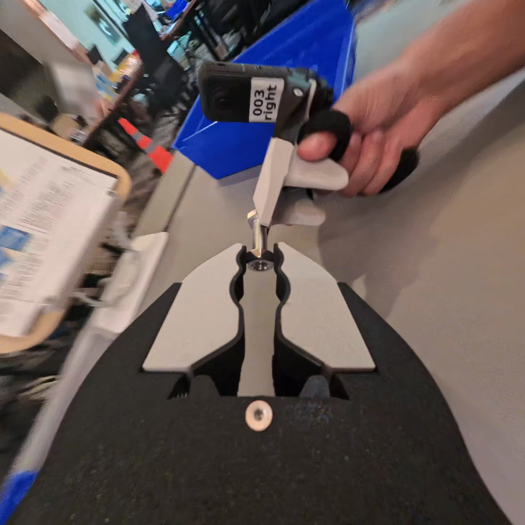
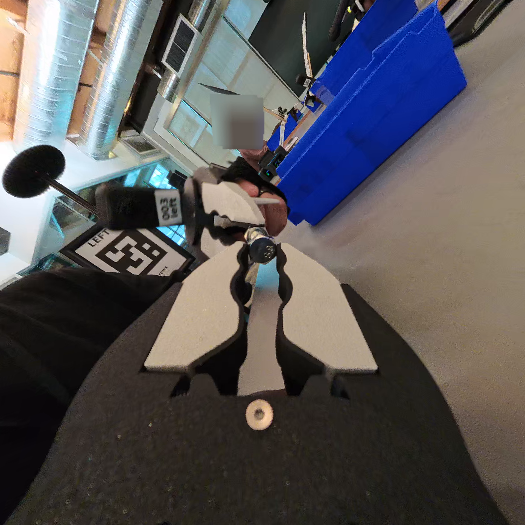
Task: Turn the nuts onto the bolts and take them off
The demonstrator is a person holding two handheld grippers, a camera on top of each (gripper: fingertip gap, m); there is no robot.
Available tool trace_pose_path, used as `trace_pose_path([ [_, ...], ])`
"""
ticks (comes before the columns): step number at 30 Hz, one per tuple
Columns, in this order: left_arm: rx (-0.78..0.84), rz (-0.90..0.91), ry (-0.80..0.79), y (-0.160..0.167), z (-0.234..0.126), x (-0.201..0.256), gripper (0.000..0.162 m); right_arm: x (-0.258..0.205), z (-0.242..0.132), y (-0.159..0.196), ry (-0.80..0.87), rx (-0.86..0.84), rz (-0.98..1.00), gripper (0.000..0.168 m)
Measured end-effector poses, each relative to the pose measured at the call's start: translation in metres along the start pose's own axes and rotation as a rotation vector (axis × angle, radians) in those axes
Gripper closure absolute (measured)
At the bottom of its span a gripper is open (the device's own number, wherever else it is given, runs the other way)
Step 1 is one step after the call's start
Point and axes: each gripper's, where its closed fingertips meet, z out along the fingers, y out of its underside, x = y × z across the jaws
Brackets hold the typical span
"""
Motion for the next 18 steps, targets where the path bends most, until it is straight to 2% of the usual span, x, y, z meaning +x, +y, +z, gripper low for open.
trace_pose_path([
  [2, -0.022, 0.061, -0.056, 0.0, 0.0, 0.002, 0.145, -0.001, 0.0, 0.0, -0.007, 0.007, -0.01, 0.15],
  [4, -0.005, -0.026, -0.002, -0.001, -0.002, 0.007, 0.144, -0.003, -0.001, -0.002, -0.01, 0.01, -0.03, 0.15],
  [5, 0.011, -0.094, 0.033, -0.002, -0.005, 0.007, 0.136, -0.005, -0.002, -0.004, -0.014, 0.017, -0.047, 0.15],
  [7, 0.082, -0.272, 0.079, -0.009, -0.013, 0.001, 0.122, -0.008, -0.005, -0.008, -0.013, 0.03, -0.088, 0.15],
  [10, 0.22, -0.603, 0.197, -0.018, -0.021, -0.007, 0.119, -0.013, -0.007, -0.013, -0.005, 0.059, -0.165, 0.15],
  [14, 0.34, -1.043, 0.522, -0.02, -0.012, 0.006, 0.106, -0.015, -0.007, -0.014, 0.047, 0.064, -0.288, 0.15],
  [16, 0.4, -1.185, 0.656, -0.023, -0.008, 0.012, 0.108, -0.017, -0.005, -0.013, 0.054, 0.059, -0.314, 0.15],
  [18, 0.425, -1.219, 0.692, -0.022, -0.004, 0.015, 0.13, -0.018, -0.003, -0.012, 0.059, 0.048, -0.332, 0.15],
])
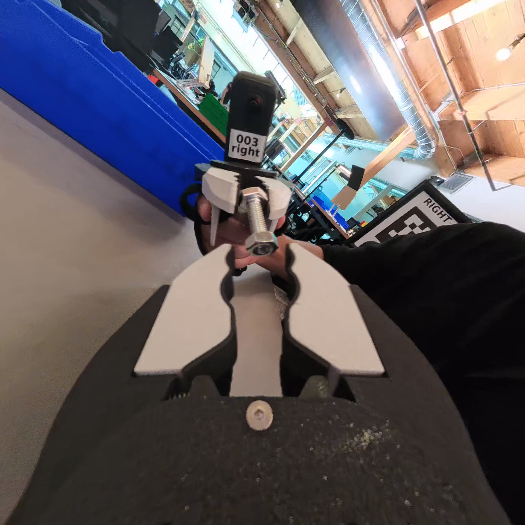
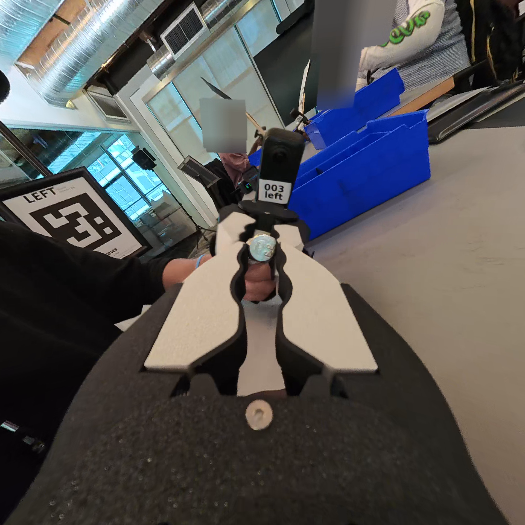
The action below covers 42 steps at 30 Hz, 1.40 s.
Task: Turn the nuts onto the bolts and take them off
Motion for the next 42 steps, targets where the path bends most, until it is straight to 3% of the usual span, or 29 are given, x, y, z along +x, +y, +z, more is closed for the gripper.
trace_pose_path([
  [2, 0.011, 0.003, 0.012, -0.001, 0.001, 0.0, 0.142, 0.001, -0.001, 0.001, 0.008, -0.009, -0.009, 0.15],
  [8, -0.061, 0.189, -0.112, -0.008, -0.008, -0.002, 0.143, -0.002, 0.002, 0.017, -0.019, -0.126, 0.001, 0.15],
  [15, -0.4, 0.96, -0.52, 0.005, -0.022, -0.02, 0.144, -0.003, 0.005, 0.028, -0.113, -0.164, 0.335, 0.151],
  [17, -0.436, 1.052, -0.568, 0.005, -0.022, -0.022, 0.144, -0.002, 0.004, 0.029, -0.136, -0.154, 0.396, 0.151],
  [21, -0.385, 0.876, -0.518, 0.006, -0.022, -0.02, 0.141, -0.001, 0.006, 0.028, -0.126, -0.128, 0.375, 0.151],
  [23, -0.347, 0.754, -0.47, 0.005, -0.024, -0.016, 0.118, 0.0, 0.007, 0.025, -0.111, -0.112, 0.327, 0.151],
  [25, -0.289, 0.596, -0.385, 0.006, -0.023, -0.008, 0.112, -0.001, 0.006, 0.02, -0.1, -0.084, 0.28, 0.151],
  [31, -0.11, 0.152, -0.129, 0.0, -0.018, -0.003, 0.113, 0.001, 0.007, 0.024, 0.009, -0.13, -0.001, 0.15],
  [33, -0.09, 0.101, -0.07, 0.001, -0.017, -0.003, 0.129, 0.001, 0.007, 0.023, 0.024, -0.128, -0.035, 0.15],
  [35, -0.127, 0.131, -0.09, 0.007, -0.016, -0.006, 0.145, 0.001, 0.006, 0.022, 0.026, -0.127, -0.03, 0.15],
  [38, -0.169, 0.296, -0.202, 0.006, -0.016, -0.012, 0.145, 0.002, 0.005, 0.022, 0.015, -0.126, 0.03, 0.15],
  [42, -0.293, 0.851, -0.466, -0.002, -0.019, -0.018, 0.145, -0.001, 0.004, 0.018, -0.056, -0.099, 0.19, 0.15],
])
